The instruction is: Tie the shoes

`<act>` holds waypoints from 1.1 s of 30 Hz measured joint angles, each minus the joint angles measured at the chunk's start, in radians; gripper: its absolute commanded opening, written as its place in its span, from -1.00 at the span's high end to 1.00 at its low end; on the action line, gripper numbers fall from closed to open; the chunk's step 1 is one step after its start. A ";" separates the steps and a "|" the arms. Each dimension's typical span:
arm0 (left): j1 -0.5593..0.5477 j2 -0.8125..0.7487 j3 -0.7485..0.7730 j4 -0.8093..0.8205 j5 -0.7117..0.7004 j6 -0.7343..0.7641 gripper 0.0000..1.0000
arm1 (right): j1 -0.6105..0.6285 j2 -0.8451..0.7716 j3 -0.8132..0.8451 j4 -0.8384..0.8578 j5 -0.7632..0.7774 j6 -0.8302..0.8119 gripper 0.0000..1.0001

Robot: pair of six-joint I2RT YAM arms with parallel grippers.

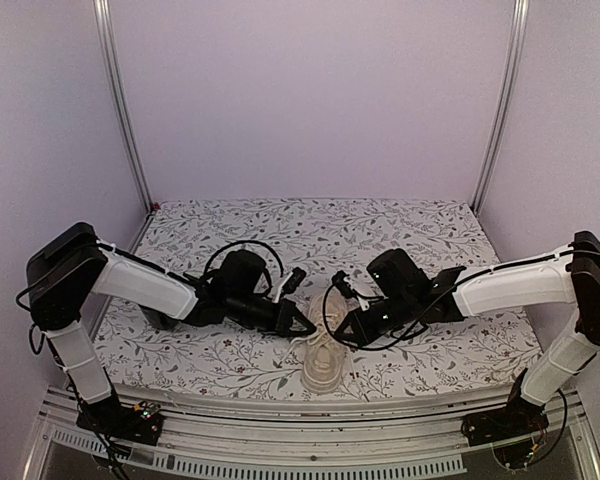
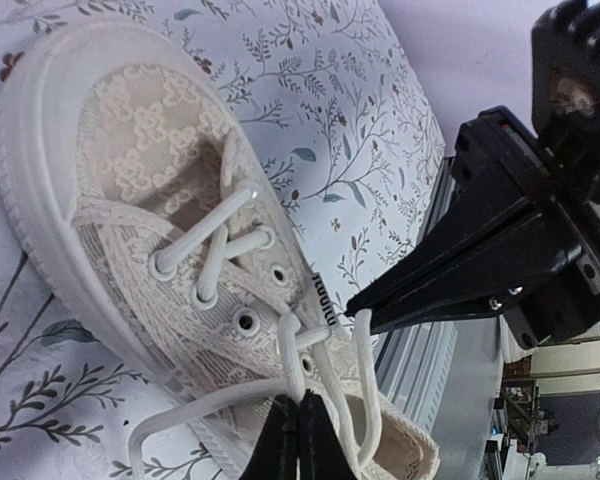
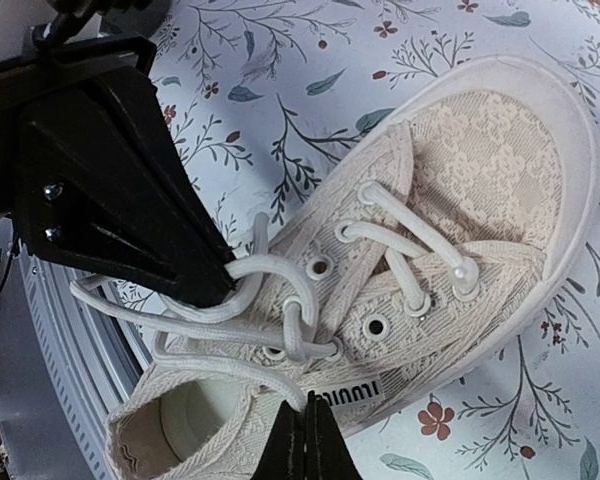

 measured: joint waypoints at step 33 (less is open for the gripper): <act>0.027 -0.019 -0.015 0.069 0.010 -0.003 1.00 | 0.007 0.108 0.119 0.032 -0.032 0.011 0.95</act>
